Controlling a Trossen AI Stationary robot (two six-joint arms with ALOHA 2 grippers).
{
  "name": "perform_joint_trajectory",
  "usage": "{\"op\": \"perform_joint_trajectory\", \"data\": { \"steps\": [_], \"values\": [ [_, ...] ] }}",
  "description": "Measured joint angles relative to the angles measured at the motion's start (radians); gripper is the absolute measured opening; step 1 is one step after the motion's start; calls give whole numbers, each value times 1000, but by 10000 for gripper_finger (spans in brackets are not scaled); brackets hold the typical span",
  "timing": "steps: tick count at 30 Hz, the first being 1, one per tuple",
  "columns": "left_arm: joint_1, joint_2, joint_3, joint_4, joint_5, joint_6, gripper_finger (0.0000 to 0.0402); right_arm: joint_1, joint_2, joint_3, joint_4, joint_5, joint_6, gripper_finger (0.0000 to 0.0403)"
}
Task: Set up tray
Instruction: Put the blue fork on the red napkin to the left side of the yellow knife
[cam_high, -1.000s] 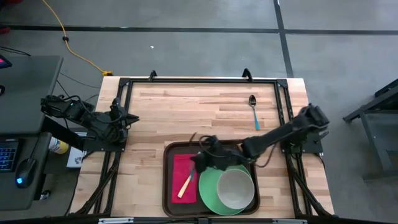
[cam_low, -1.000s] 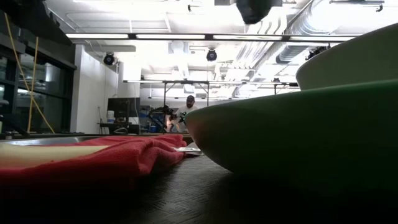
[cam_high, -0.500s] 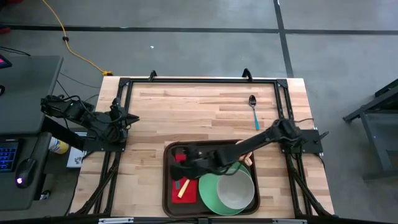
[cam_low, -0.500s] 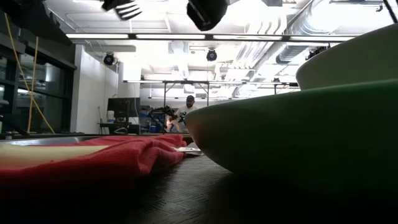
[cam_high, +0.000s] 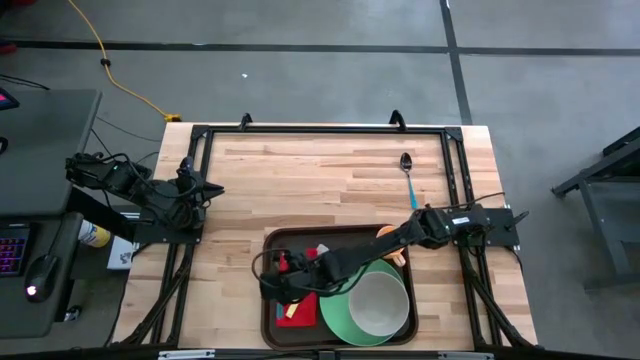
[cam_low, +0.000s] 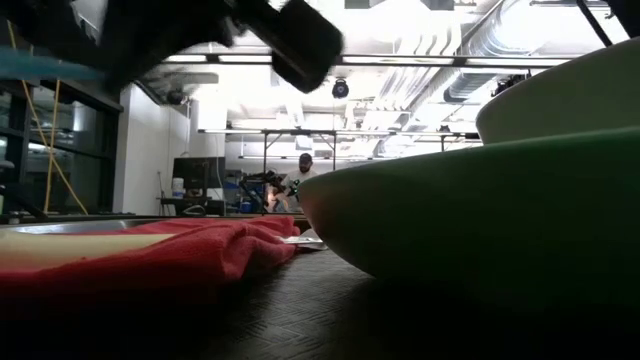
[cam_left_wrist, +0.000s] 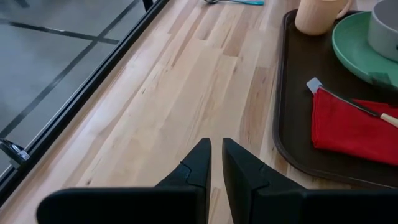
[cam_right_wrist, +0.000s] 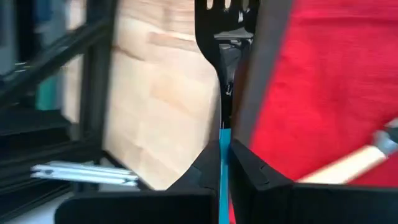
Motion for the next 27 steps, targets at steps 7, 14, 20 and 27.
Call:
{"op": "perform_joint_trajectory", "data": {
  "steps": [7,14,20,27],
  "values": [
    [0,0,0,0,1,27,67,-9,2,-16,-80,-21,30,0],
    [0,0,0,0,1,29,67,-30,5,-15,-85,-6,21,0],
    [0,0,0,-1,7,39,67,-43,53,-16,-14,-26,0,0],
    [0,-2,0,-2,26,52,67,-25,78,-16,-6,-70,26,0]
  ]
}}
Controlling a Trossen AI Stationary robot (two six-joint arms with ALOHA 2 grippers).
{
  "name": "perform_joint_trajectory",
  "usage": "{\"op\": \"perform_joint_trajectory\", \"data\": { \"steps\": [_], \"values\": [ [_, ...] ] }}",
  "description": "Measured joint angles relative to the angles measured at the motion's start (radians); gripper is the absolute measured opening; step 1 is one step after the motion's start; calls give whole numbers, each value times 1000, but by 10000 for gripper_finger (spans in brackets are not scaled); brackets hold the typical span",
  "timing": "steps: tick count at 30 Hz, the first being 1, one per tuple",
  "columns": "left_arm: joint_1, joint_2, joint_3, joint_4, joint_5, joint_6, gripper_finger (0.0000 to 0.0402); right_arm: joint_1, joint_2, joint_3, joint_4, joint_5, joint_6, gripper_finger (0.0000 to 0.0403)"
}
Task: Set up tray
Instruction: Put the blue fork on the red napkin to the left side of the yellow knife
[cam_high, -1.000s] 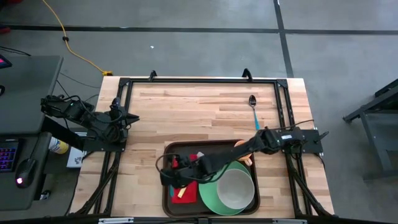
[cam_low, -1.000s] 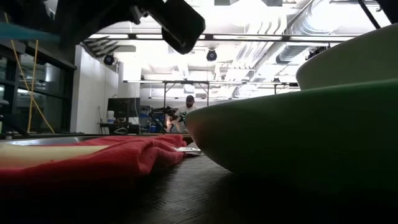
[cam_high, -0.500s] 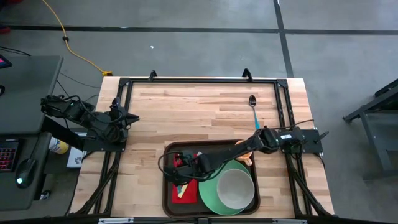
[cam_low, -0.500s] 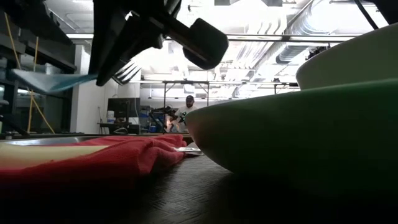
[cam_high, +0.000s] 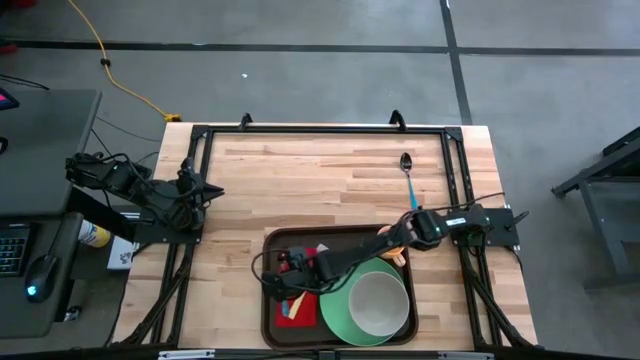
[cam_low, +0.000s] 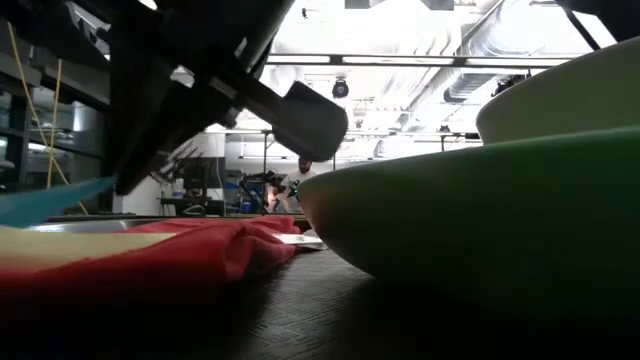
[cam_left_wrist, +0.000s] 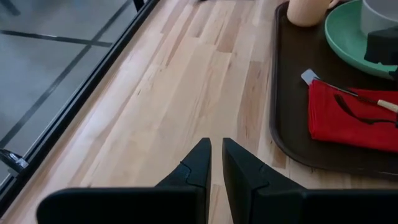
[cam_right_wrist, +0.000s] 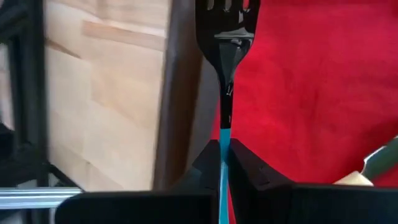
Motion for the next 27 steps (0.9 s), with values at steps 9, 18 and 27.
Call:
{"op": "perform_joint_trajectory", "data": {
  "steps": [9,18,27],
  "values": [
    [0,0,0,-2,0,3,67,24,19,0,-50,-49,31,0],
    [0,0,0,-1,0,3,67,40,17,0,-88,-64,53,0],
    [0,0,0,-1,0,3,67,23,17,0,-95,-57,48,0]
  ]
}}
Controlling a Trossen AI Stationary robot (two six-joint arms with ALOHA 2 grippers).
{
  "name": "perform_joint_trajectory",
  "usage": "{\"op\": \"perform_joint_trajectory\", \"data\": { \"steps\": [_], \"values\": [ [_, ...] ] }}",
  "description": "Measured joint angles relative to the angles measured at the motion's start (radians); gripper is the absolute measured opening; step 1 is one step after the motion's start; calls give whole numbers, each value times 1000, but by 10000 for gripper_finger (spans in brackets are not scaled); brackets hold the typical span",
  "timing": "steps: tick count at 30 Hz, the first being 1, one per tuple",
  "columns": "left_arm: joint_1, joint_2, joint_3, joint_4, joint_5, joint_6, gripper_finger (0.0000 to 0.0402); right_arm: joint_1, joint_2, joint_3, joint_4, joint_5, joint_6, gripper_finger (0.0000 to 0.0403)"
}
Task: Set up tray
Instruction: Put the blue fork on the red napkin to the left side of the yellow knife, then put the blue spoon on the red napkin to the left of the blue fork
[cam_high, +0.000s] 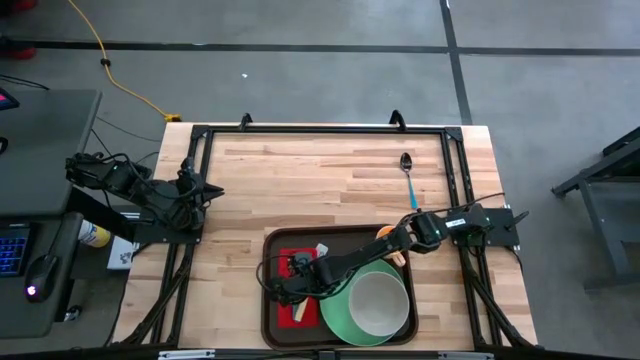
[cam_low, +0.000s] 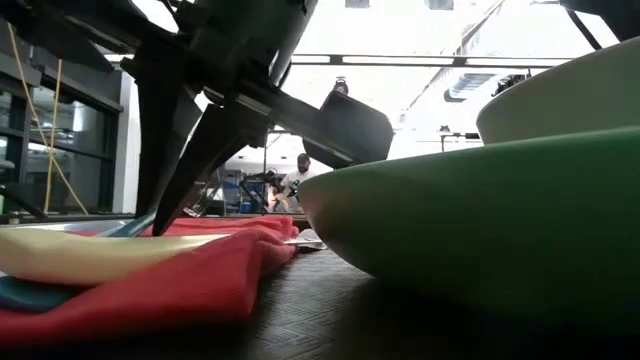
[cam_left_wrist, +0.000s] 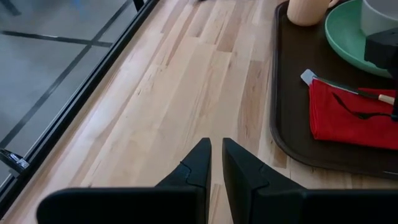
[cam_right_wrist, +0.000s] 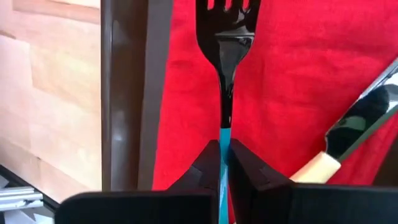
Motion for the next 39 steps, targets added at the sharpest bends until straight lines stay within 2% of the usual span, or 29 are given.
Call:
{"op": "perform_joint_trajectory", "data": {
  "steps": [18,31,39],
  "values": [
    [0,0,0,0,22,0,67,1,0,0,-33,-31,-1,3],
    [0,0,0,-4,48,23,67,2,-2,0,-37,-14,-2,92],
    [0,0,0,-4,48,23,67,-8,-30,13,-64,20,-49,103]
  ]
}}
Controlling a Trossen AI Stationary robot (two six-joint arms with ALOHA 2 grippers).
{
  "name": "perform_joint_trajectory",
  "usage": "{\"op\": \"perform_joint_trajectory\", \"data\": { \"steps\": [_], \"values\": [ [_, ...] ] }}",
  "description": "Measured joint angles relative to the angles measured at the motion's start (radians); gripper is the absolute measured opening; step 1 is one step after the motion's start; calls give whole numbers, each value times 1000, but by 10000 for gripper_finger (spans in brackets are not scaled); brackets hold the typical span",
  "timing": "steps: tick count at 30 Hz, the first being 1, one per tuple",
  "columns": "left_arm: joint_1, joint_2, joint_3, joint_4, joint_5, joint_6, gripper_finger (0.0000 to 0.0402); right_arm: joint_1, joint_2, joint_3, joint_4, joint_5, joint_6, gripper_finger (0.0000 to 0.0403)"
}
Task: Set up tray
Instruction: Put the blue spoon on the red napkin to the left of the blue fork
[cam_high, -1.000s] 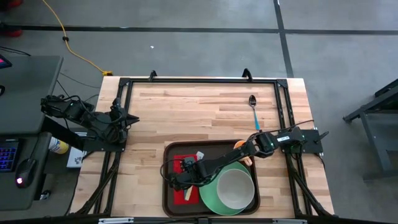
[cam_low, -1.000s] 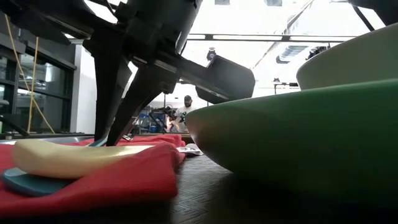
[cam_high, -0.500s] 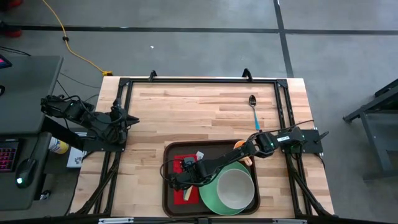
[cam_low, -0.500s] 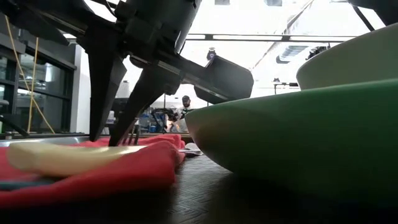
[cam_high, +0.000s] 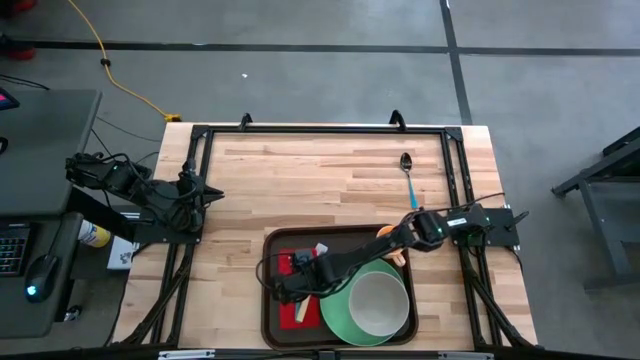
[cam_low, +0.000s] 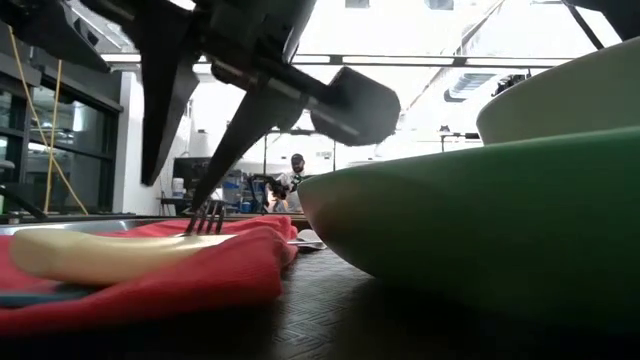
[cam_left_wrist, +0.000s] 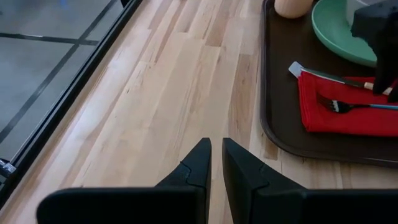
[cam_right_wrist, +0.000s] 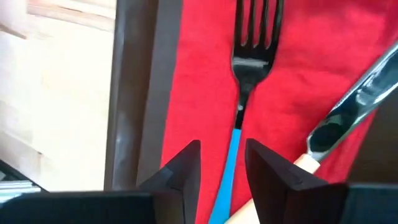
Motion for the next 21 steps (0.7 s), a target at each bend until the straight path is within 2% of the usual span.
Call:
{"op": "perform_joint_trajectory", "data": {
  "steps": [5,10,17,21],
  "values": [
    [0,0,0,0,0,0,67,-12,-45,0,-46,42,-66,103],
    [0,0,0,0,0,0,67,-42,-150,0,-164,155,-177,103],
    [0,0,0,0,0,0,67,-124,-371,1,-517,354,-309,103],
    [0,0,0,0,0,0,67,-196,-481,-2,-699,412,-355,104]
  ]
}}
